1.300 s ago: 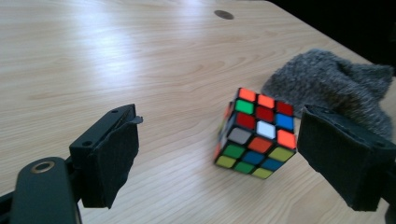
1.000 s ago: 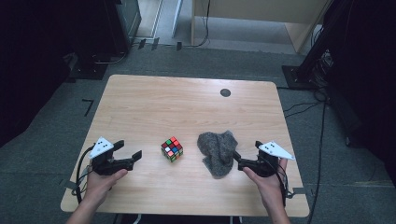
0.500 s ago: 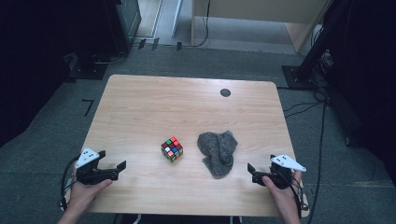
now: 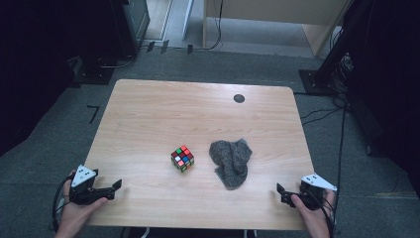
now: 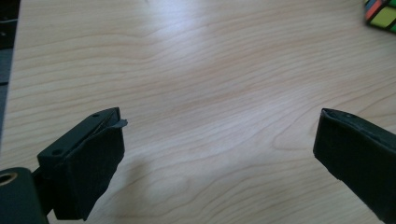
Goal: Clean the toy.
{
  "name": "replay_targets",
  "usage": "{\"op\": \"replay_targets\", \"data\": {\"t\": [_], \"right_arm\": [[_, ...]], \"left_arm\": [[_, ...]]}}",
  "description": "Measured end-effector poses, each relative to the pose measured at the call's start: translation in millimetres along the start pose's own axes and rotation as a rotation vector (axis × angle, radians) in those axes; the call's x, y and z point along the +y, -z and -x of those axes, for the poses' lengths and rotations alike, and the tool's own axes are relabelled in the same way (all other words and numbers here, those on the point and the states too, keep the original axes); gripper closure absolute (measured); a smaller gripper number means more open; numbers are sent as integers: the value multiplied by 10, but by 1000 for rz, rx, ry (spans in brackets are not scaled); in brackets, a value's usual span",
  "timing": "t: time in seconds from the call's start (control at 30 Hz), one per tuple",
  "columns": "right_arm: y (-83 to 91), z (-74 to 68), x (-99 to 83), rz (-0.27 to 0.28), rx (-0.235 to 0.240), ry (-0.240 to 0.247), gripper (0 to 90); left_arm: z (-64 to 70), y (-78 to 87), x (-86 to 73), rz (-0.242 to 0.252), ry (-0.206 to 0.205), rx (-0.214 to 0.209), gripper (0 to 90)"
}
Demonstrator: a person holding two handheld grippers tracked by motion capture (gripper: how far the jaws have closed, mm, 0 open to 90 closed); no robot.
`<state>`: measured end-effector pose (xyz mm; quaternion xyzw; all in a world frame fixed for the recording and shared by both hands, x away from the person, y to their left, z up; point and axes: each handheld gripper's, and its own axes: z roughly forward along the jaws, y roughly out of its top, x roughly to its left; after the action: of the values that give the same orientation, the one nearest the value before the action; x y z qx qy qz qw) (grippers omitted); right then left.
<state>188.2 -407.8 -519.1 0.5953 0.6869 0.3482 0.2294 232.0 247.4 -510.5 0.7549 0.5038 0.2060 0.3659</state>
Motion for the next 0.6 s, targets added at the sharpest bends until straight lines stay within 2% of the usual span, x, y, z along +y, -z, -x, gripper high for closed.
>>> {"op": "replay_targets", "data": {"t": [0.2, 0.23, 0.3, 0.33, 0.5, 0.6], "right_arm": [[-36, -15, -57, -44, -5, 18, 0], [-41, -28, -58, -55, -18, 26, 0], [-32, -52, -65, -41, -65, 57, 0], [-35, -57, -67, -48, -68, 62, 0], [-47, -58, -67, -69, -51, 49, 0], [-47, -58, -68, -69, -51, 48, 0]], "left_arm": [[23, -24, -12, -37, -26, 30, 22], [30, -31, -13, -41, -29, 29, 22], [36, -46, -16, -54, -36, 26, 23], [40, -63, -20, -67, -42, 27, 24], [102, -98, -25, -92, -92, 49, 25], [78, -108, -16, -104, -71, 26, 30]]}}
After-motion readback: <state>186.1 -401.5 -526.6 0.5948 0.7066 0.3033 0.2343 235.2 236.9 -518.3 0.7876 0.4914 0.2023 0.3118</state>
